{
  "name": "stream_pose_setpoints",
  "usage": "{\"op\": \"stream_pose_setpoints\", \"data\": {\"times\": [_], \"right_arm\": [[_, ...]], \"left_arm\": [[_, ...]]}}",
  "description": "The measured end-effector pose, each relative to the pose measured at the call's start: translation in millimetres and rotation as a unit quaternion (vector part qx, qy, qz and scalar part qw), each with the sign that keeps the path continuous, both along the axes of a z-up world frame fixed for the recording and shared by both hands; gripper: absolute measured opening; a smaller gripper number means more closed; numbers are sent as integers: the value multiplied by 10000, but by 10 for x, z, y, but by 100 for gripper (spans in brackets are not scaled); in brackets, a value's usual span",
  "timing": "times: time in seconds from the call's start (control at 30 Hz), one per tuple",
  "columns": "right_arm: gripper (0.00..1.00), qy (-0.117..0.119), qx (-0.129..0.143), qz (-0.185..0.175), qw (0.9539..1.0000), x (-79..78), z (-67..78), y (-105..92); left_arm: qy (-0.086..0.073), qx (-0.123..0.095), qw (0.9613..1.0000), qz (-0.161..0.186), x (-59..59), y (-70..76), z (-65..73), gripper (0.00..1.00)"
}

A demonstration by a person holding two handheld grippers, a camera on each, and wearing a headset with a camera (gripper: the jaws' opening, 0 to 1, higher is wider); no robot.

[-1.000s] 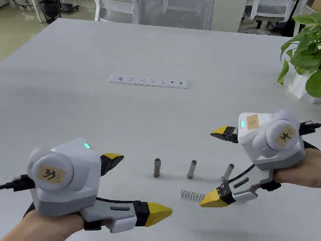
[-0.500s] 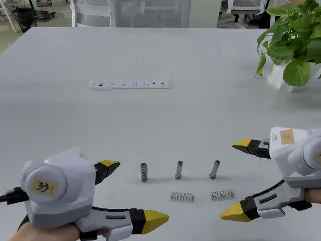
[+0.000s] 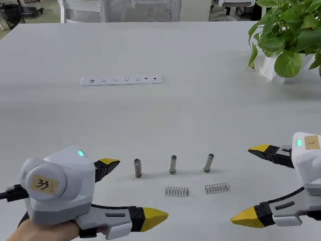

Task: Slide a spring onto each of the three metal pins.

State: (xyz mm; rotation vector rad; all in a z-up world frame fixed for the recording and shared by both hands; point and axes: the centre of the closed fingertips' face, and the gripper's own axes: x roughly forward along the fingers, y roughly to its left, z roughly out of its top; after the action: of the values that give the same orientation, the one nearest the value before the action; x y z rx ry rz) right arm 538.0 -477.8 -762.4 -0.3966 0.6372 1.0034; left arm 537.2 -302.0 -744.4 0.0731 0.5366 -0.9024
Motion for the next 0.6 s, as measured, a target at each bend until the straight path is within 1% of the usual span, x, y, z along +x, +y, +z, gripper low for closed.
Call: {"op": "stream_pose_setpoints", "data": {"times": [0.13, 0.2, 0.27, 0.4, 0.5, 0.6], "right_arm": [[99, 32, 59, -135, 9999, -71, -6, -52], [99, 60, 119, -275, 9995, -104, -11, -85], [99, 84, 176, -385, 9991, -145, -18, -120], [99, 112, 196, -542, 9983, -226, -38, -199], [99, 157, 257, -676, 9973, -279, -33, -257], [99, 146, 354, -823, 9959, -312, -7, -304]], "left_arm": [[38, 17, 10000, -16, -10, -5, -31, 92], [59, 27, 10000, -30, -20, -5, -42, 92], [59, 43, 10000, -49, -28, -4, -46, 92], [67, 55, 9999, -78, -33, -12, -56, 91], [50, 72, 9999, -121, -35, -31, -68, 90], [30, 100, 9998, -182, -44, -62, -96, 89]]}}
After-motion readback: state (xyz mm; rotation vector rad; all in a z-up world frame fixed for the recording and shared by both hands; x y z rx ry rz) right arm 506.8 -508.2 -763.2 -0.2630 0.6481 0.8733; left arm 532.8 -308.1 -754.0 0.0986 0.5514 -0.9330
